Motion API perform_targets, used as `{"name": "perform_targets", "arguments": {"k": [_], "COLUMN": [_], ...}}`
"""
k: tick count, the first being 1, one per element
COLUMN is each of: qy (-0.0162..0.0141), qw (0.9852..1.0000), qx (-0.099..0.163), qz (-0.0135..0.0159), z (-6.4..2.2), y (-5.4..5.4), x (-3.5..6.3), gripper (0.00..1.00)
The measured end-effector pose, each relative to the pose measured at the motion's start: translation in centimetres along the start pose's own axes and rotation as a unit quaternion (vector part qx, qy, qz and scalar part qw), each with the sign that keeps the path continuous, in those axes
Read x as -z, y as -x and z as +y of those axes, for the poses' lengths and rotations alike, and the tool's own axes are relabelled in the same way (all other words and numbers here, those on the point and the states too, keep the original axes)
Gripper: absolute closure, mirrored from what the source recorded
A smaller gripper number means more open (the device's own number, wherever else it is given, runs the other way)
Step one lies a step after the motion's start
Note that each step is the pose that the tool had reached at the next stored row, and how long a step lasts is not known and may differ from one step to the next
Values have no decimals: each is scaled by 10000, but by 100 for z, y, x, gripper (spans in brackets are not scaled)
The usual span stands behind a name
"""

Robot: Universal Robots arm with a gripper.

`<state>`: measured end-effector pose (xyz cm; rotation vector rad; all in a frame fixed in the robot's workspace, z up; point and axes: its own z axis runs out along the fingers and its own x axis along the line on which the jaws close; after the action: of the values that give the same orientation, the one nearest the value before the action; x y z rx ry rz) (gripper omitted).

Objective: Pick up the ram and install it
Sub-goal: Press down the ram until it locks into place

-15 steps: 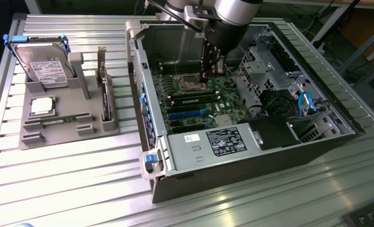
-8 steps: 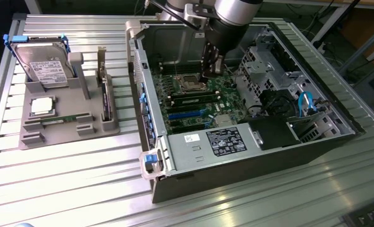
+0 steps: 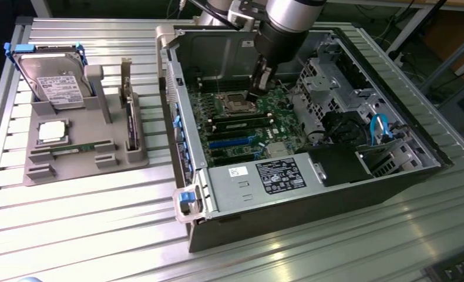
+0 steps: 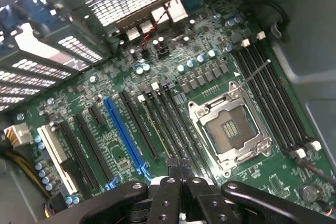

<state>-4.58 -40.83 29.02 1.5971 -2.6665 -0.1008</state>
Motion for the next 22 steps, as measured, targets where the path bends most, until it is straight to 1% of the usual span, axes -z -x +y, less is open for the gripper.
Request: {"name": "perform_targets", "arguments": {"k": [3,7,8,10,11,15,17,19,20,22], "qy": [-1,-3,-4,-5,-6,-8,-8,-9,-10,-12], "qw": [9998,9985,9974,9961,9950,9919,9899,9874,9846,9802], "qx": [-212,-548,-718,-878,-992,-1268,-1413,-1578,-1742,-1975], "qz": [-15,-39,-51,-63,-71,-91,-101,-113,-125,-142], "z": [0,-1,-1,-1,-2,-2,-2,-3,-3,-3], "y": [0,0,0,0,0,-1,-1,0,0,0], "x": [-4,-12,-16,-21,-24,-32,-36,-39,-40,-40], "gripper": [89,89,89,89,89,89,89,89,89,89]}}
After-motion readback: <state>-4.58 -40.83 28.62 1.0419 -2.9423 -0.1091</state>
